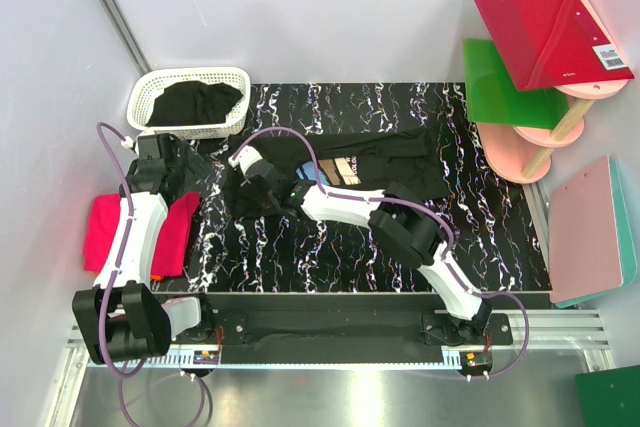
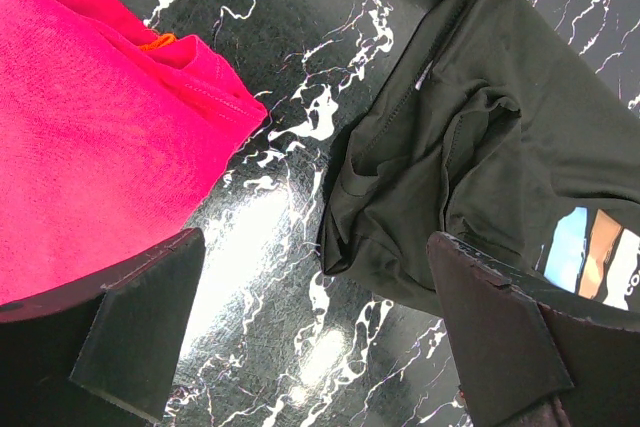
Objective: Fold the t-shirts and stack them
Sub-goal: Fold the other side of the tshirt into a rectangle
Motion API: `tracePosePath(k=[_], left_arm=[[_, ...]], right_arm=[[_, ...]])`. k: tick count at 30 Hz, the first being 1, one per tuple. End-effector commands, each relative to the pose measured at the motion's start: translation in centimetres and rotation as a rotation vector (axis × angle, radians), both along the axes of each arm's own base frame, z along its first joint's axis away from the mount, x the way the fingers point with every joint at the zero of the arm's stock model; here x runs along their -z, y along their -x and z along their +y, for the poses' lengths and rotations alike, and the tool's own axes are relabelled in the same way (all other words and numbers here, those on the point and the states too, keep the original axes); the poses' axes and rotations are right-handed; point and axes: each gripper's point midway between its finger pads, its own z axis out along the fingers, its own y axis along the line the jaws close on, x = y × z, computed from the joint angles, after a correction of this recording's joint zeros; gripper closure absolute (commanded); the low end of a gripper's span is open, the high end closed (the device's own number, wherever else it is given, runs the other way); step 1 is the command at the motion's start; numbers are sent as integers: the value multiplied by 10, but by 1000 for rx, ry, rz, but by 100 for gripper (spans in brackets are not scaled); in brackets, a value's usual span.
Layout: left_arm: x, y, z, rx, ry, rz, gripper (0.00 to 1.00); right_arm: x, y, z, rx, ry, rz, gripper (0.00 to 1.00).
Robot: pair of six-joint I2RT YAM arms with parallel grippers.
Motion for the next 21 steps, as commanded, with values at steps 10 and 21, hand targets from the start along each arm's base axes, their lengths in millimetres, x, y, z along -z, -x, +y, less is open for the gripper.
tracePosePath(k=[10,21], left_arm=[[-5,-9,-1,22,-4,-40,1],[-10,-8,-7,43,-4,-57,1]], right_arm=[[-56,-59,-17,189,-110,-176,100],[-83,-134,-45,332,-125,-344,100]])
